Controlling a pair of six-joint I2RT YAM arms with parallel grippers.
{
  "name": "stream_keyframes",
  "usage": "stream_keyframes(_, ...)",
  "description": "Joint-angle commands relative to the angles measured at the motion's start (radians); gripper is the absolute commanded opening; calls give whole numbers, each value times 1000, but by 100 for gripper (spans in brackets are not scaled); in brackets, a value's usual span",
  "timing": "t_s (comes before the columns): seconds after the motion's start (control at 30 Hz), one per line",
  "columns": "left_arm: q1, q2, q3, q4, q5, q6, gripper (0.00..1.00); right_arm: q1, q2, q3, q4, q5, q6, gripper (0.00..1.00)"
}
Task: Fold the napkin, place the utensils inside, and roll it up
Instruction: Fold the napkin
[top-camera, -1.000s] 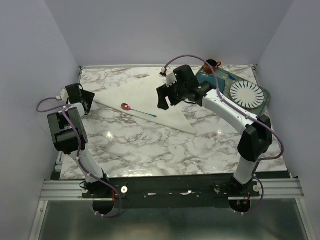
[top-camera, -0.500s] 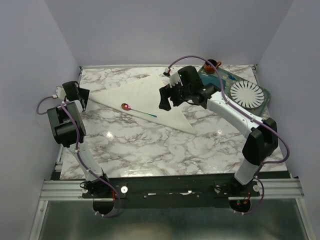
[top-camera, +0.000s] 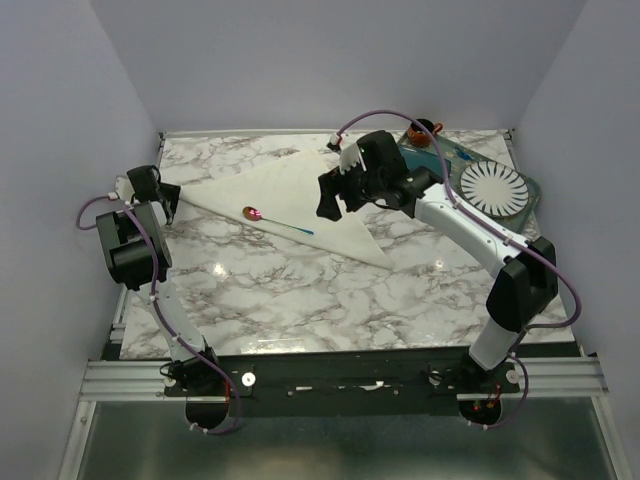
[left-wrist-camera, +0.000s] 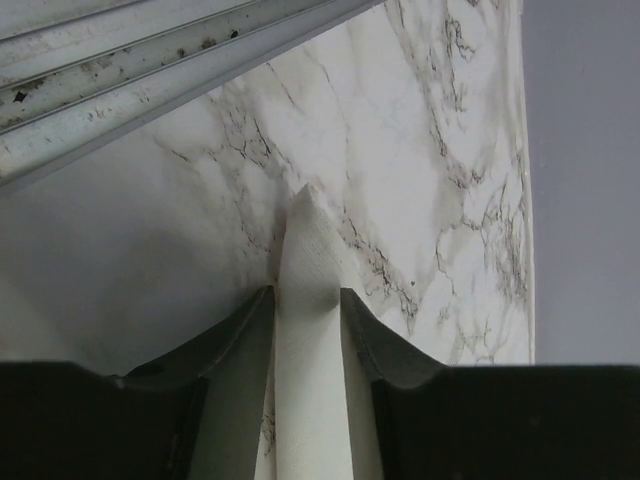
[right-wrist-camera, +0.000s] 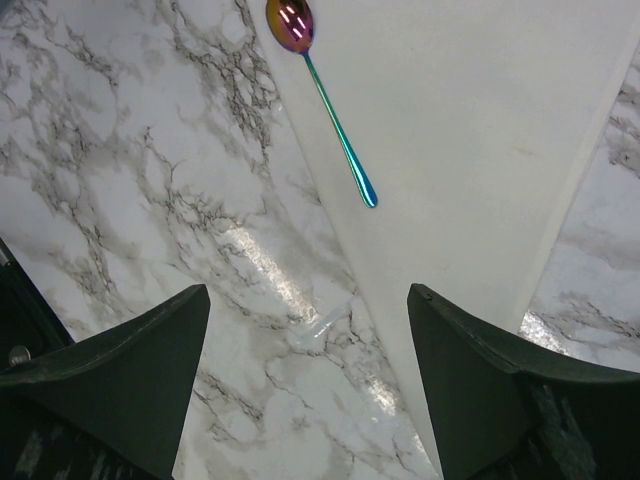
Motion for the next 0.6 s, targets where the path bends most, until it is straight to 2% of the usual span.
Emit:
stream_keyframes(0.0,33,33,21,16,15,23,36,-4,-43,-26,14,-25,-9,89)
stream_keyframes(0.27,16,-24,51,5,17,128,7,-3,-54,-56,16,-30,3,89)
stream_keyframes(0.57,-102,-198,-21,-32,-25,255,1,-17,-60,-159,86,-116,92,90)
